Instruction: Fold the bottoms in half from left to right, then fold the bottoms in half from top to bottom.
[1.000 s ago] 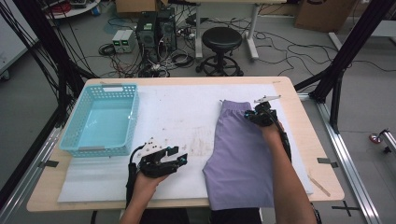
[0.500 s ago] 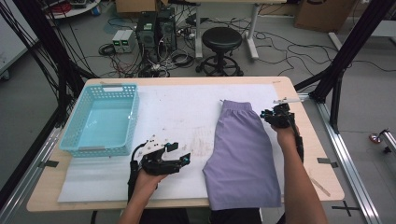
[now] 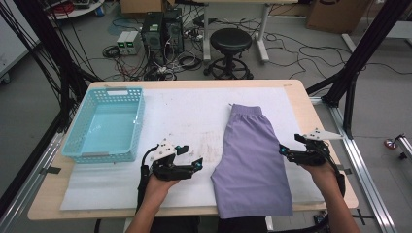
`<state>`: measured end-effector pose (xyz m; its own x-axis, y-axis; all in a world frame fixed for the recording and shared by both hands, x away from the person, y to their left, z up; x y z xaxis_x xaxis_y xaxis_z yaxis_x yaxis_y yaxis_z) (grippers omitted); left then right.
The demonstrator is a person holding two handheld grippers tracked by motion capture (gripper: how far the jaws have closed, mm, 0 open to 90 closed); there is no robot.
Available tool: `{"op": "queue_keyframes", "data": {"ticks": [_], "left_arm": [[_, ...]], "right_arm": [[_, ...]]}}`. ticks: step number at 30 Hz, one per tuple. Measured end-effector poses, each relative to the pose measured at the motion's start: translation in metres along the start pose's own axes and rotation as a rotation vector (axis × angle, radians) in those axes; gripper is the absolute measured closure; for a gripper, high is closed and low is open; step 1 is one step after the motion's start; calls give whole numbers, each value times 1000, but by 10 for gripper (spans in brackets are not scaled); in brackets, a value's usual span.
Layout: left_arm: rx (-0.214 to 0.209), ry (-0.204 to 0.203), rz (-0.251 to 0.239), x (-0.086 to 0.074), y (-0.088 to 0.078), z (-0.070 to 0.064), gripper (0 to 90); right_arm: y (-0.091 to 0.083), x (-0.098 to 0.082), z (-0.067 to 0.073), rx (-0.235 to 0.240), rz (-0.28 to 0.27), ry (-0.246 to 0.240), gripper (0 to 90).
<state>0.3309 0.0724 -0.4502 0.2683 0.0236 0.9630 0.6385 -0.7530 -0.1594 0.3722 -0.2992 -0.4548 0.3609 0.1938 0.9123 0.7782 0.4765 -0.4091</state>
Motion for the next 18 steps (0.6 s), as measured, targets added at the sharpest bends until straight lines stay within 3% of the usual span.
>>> {"op": "queue_keyframes", "data": {"ticks": [8, 18], "left_arm": [[10, -15, -10, 0, -4, -4, 243], [7, -17, 1, -4, -6, -10, 247]], "right_arm": [[-11, -9, 7, 26, -2, 25, 211], [-17, -9, 14, 23, -12, -2, 211]]}}
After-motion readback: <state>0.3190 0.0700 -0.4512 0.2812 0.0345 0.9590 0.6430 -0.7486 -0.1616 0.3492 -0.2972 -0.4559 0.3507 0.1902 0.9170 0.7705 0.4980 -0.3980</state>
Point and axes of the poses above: each handheld gripper's, and its own axes: y roughly forward along the jaws, x roughly out of its top, z roughly to its left, the point moved 7 cm from there along y, roughly forward along the jaws, and after that the axes turned 10 degrees about -z, right-handed, at the moved point
